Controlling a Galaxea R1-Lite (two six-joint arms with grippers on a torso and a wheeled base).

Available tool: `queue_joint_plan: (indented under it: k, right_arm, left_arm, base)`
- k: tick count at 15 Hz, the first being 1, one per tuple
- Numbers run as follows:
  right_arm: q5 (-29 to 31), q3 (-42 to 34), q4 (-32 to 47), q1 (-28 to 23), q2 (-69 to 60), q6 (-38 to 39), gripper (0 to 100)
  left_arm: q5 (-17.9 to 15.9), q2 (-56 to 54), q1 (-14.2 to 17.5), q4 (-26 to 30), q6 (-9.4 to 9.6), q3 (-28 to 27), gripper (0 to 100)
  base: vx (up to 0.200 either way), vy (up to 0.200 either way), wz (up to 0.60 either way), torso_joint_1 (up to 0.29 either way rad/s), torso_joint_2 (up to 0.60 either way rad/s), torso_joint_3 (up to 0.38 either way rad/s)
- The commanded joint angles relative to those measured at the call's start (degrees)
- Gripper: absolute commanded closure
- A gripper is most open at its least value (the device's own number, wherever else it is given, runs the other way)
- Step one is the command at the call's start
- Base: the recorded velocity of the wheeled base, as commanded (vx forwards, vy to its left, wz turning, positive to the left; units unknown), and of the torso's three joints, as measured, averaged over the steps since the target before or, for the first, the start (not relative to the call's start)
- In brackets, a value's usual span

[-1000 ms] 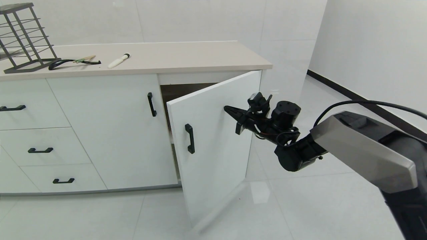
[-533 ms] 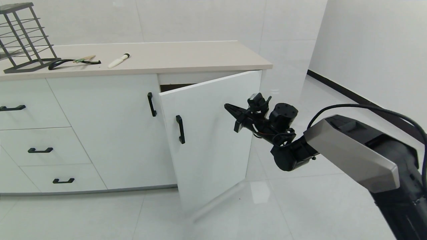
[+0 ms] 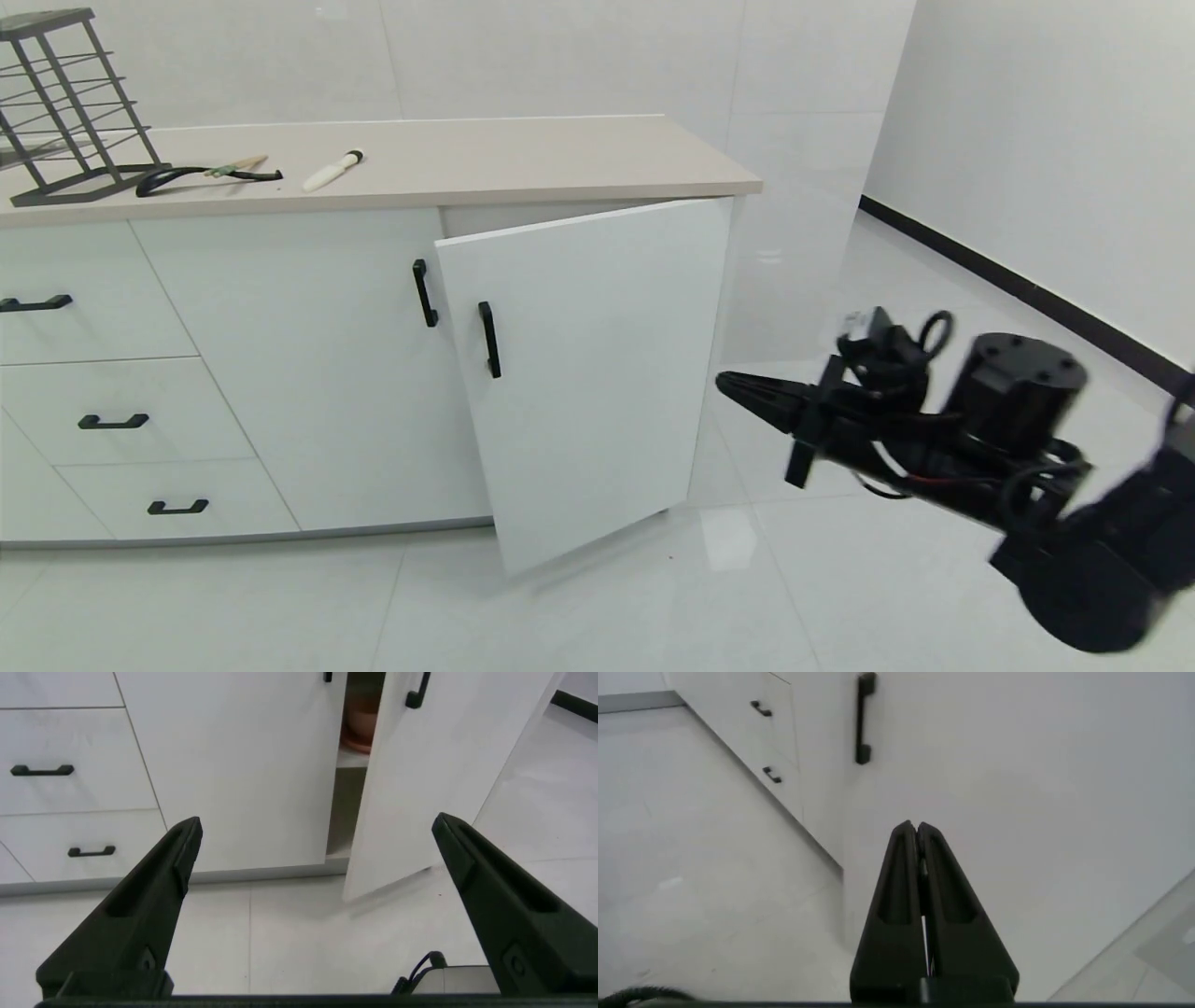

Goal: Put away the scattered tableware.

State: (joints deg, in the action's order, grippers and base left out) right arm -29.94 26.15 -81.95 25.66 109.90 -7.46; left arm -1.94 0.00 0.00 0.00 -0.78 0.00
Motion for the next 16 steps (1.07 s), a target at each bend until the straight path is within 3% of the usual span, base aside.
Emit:
queue_joint_plan:
  k: [1,4,6,8,12,14,16]
  right_arm:
    - [-0.6,-18.9,-0.6,-0.8,-26.8,-0.4,100]
    - [-1.3,-25.8,1.3,-8.8,-44.7,-0.4,100]
    - [-2.7,-26.1,11.2,-15.1,-58.4,-0.7,100]
    - [-2.6,-26.0,28.7,-19.9,-76.1,-0.8,100]
    - [-2.2,-20.2,56.6,-22.3,-101.0,-0.7,100]
    - [-1.7,-20.5,60.2,-22.9,-105.6,-0.9,100]
    - [5.0,-21.3,64.5,-27.1,-106.0,2.7,100]
  left_arm:
    - [0.0,0.0,0.0,-0.1,-0.01,0.0,0]
    - [0.0,0.0,0.0,-0.1,-0.01,0.0,0]
    - [0.0,0.0,0.0,-0.1,-0.01,0.0,0]
    - [0.0,0.0,0.0,0.0,-0.01,0.0,0]
    - [0.0,0.0,0.0,0.0,0.16,0.0,0]
    - [0.0,0.0,0.0,0.0,0.16,0.0,0]
    - [0.0,0.0,0.0,0.0,0.34,0.0,0]
  base:
    - [0.000,0.000,0.00,0.000,0.00,0.000]
    - [0.000,0.000,0.00,0.000,0.00,0.000]
    - [0.000,0.000,0.00,0.000,0.00,0.000]
    - [0.000,0.000,0.00,0.000,0.00,0.000]
    - [0.000,0.000,0.00,0.000,0.00,0.000]
    - [0.000,0.000,0.00,0.000,0.00,0.000]
    - [0.000,0.000,0.00,0.000,0.00,0.000]
